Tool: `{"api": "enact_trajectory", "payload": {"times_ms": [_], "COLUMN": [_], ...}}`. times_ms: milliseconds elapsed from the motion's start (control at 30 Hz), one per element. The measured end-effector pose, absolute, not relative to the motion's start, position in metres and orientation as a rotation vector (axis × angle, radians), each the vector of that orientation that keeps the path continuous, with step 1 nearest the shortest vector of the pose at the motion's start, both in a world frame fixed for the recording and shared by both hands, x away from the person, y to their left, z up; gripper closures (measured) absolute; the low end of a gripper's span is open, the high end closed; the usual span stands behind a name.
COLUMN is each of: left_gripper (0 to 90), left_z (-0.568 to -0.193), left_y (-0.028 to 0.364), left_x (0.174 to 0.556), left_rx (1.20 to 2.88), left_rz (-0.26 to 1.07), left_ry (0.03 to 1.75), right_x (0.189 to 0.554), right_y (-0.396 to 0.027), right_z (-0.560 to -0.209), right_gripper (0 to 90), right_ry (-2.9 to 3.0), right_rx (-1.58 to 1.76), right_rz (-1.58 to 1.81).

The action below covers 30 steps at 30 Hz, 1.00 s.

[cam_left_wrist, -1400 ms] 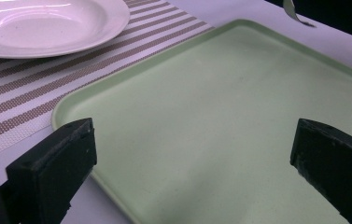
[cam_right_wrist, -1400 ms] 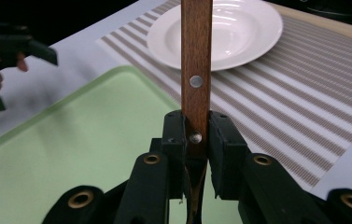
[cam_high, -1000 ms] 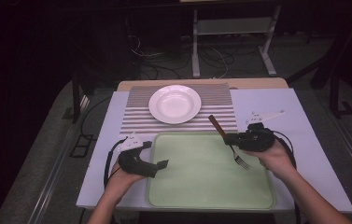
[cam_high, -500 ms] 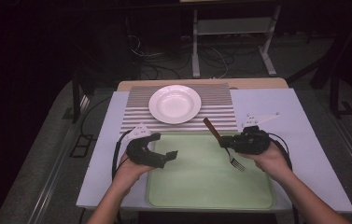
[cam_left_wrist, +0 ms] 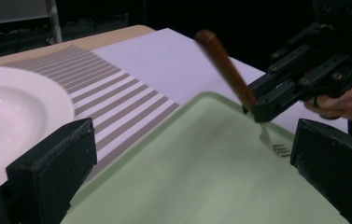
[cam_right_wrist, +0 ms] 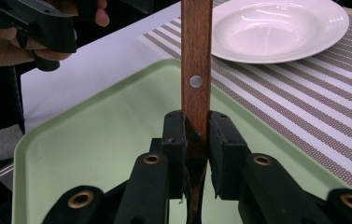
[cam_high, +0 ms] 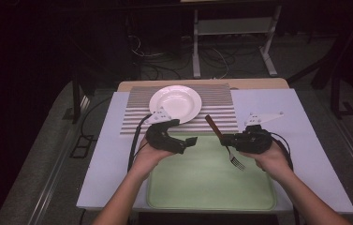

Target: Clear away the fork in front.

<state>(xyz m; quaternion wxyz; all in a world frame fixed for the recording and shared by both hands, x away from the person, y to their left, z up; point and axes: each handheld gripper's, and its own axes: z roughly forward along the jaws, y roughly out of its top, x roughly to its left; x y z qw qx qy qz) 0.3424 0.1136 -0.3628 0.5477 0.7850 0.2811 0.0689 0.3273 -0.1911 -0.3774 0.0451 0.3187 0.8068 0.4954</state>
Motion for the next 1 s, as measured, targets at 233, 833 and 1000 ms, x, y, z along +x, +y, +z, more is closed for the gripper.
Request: {"api": "enact_trajectory", "payload": {"times_ms": [233, 833, 1000], "left_gripper": [0.2, 34.0, 47.5], "left_z": [-0.372, -0.376, -0.374], "left_y": [0.093, 0.083, 0.085], "left_x": [0.343, 0.339, 0.34], "left_rx": [1.872, 1.79, 1.757], "left_rz": [0.135, 0.042, 0.027], "left_ry": [0.649, 0.678, 0.69], "right_x": [0.328, 0.321, 0.319], "right_y": [-0.183, -0.162, -0.157], "right_z": [-0.38, -0.382, -0.381], "right_gripper": [76.7, 76.7, 76.7], "right_ry": [2.475, 2.496, 2.49], "right_rx": [0.948, 0.875, 0.858], "right_rz": [1.523, 1.535, 1.541]}}
